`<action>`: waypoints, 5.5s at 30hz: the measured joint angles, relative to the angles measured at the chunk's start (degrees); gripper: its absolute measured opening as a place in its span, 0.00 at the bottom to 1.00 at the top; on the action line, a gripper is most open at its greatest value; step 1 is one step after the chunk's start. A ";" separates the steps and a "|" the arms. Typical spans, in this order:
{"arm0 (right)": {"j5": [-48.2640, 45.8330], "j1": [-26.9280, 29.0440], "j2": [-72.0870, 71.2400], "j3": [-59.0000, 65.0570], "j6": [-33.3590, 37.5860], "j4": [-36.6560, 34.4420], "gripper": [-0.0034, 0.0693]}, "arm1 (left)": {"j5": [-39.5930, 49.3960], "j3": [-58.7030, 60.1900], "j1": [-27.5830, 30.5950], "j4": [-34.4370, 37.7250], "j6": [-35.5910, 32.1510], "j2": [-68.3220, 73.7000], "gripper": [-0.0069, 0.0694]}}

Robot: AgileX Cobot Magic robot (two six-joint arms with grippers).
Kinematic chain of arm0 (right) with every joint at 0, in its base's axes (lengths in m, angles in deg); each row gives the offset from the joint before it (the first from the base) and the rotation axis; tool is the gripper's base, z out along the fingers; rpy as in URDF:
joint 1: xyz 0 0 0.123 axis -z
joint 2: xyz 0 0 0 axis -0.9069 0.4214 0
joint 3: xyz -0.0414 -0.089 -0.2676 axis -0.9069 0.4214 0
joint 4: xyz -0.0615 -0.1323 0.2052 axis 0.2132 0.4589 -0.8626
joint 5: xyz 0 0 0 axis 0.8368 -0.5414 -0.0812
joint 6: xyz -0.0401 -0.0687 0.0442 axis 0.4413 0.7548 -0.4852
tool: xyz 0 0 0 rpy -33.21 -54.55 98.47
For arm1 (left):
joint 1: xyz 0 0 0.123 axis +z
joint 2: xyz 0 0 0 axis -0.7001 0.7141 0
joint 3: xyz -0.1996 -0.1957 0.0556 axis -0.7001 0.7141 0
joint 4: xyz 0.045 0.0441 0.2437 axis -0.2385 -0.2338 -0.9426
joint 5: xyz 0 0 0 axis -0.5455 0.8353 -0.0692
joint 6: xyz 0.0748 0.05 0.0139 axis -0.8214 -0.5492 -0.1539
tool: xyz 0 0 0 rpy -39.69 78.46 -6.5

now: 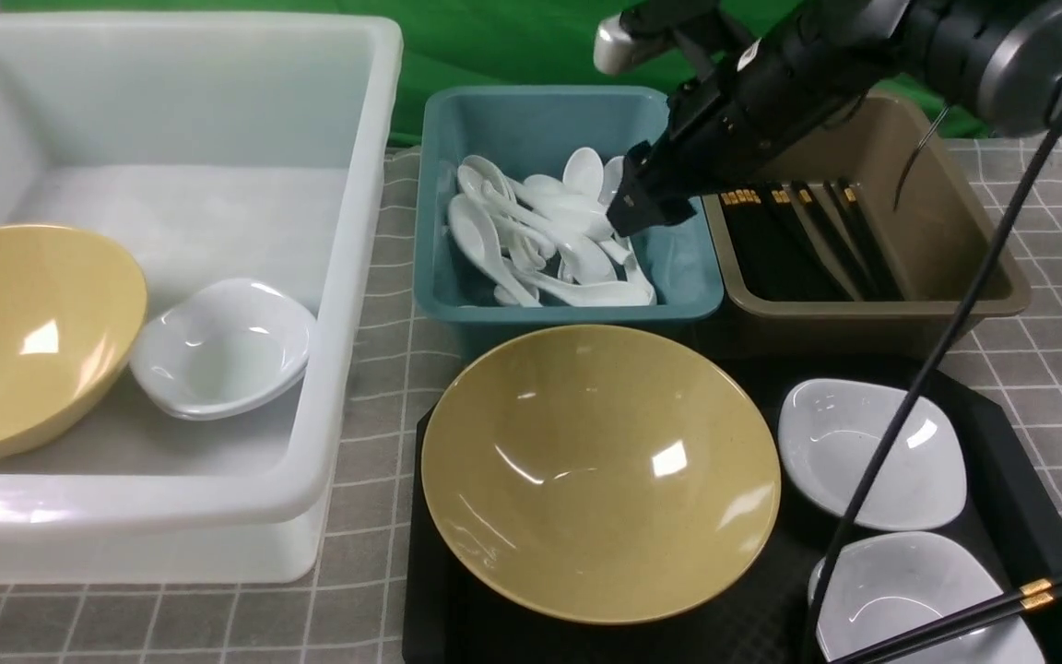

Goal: On grey table put chopsticks spoon bowls plates into blue grey white boxes.

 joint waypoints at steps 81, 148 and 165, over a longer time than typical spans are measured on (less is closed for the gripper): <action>3.91 0.00 -52.08 69.70 -66.61 13.76 0.17 | 0.06 0.00 0.00 0.00 0.06 0.00 0.11; -3.41 10.06 -82.63 58.65 -18.96 15.01 0.07 | -0.32 0.00 0.00 0.43 0.20 0.00 0.12; 16.52 10.06 -112.45 85.52 -20.09 13.93 0.07 | -19.34 -0.07 0.00 45.37 26.00 0.00 0.12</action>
